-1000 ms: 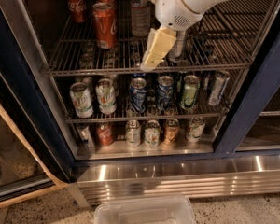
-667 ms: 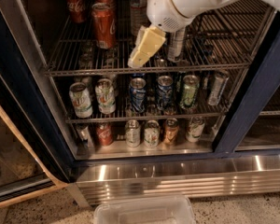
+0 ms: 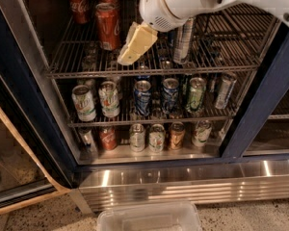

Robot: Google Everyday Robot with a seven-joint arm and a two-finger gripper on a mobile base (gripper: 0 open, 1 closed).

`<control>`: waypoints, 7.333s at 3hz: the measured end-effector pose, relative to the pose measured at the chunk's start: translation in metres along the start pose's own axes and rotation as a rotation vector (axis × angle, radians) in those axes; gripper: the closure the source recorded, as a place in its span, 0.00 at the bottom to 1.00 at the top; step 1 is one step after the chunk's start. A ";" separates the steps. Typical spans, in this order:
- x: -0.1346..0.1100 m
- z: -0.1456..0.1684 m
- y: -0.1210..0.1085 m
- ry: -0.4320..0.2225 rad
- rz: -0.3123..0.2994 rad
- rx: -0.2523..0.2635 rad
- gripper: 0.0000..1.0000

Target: Pick water bottle from top shelf of fridge

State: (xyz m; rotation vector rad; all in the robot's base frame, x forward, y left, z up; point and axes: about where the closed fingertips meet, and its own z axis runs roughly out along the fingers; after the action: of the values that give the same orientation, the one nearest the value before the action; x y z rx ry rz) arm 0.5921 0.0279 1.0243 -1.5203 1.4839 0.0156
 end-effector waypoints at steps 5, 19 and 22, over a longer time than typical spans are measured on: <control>-0.015 0.027 0.038 -0.149 0.229 0.111 0.00; 0.056 0.032 -0.055 -0.411 0.696 0.681 0.26; 0.055 0.031 -0.056 -0.412 0.696 0.685 0.16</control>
Offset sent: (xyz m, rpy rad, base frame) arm -0.0045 0.0150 -0.0422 0.2527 0.0489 -0.1118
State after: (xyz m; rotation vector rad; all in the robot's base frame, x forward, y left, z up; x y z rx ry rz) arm 0.6671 -0.0070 1.0084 -0.3869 1.4029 0.1989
